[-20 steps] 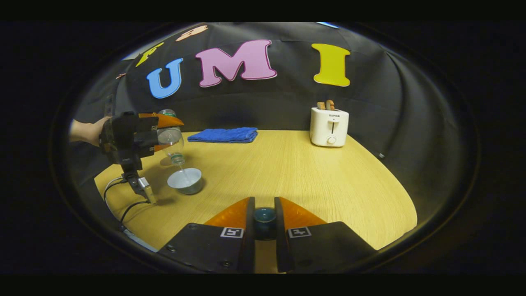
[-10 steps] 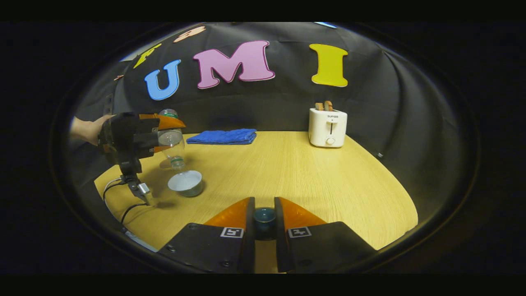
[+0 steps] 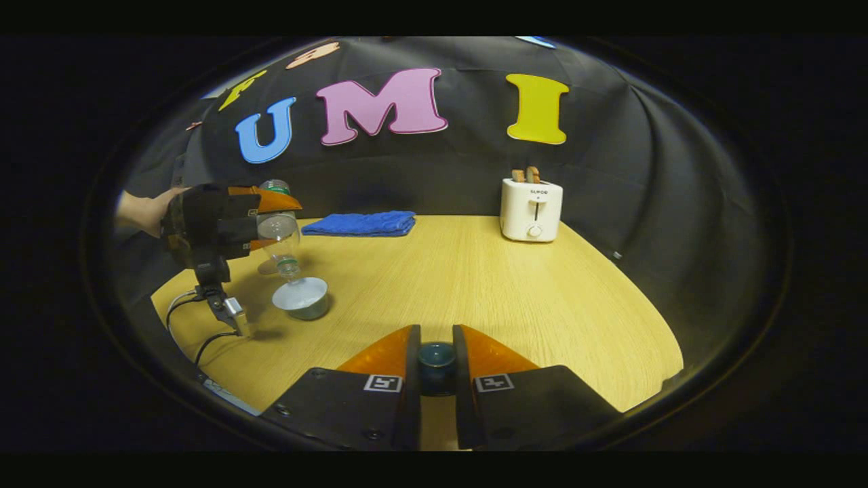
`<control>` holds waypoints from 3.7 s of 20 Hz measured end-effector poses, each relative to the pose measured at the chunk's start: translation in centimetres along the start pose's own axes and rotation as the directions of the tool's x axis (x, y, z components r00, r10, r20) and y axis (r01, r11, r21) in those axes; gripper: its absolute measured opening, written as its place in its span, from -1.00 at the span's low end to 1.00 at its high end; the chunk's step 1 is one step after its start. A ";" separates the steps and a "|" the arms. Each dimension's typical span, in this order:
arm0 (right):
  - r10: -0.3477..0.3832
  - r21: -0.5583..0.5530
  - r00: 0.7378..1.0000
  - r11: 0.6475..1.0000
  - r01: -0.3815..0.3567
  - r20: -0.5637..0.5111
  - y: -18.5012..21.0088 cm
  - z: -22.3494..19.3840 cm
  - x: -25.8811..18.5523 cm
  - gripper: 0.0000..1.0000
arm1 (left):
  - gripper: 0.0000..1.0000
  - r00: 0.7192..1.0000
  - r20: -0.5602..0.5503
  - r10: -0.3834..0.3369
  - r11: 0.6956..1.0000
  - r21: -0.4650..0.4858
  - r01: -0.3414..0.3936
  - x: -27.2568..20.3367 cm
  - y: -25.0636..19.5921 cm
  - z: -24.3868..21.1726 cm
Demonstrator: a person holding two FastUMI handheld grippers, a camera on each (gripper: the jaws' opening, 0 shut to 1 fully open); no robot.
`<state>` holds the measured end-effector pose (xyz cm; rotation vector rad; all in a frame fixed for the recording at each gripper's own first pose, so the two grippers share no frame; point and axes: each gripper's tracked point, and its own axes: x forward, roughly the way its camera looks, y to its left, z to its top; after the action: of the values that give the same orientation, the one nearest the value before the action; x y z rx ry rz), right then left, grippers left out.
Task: Open the teacup lid with one hand, grasp the water bottle and pour water into the teacup with the other hand; after pouring, place the water bottle on the coaster and then close the teacup lid.
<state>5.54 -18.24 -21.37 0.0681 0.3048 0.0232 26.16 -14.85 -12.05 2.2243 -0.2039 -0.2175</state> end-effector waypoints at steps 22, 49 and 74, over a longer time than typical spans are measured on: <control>-0.021 -0.012 0.998 1.000 0.022 0.057 7.8 6.6 3.5 -0.52 | 0.48 1.000 0.019 0.021 -0.456 -0.890 0.027 -4.5 -2.8 -10.4; 0.030 -0.046 0.999 0.999 -0.028 0.043 14.1 5.7 5.6 -0.52 | 0.94 0.997 0.028 0.077 -0.655 -0.752 0.072 -2.9 -9.0 -7.7; 0.131 -0.044 0.985 0.991 -0.127 0.116 18.8 4.3 9.6 -0.51 | 0.92 0.993 -0.031 -0.116 -0.698 -0.709 -0.104 -20.0 -12.4 -6.8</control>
<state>15.72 0.52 -18.85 0.0527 0.1803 0.1525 9.11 2.29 -15.98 -0.1016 0.1641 -0.1186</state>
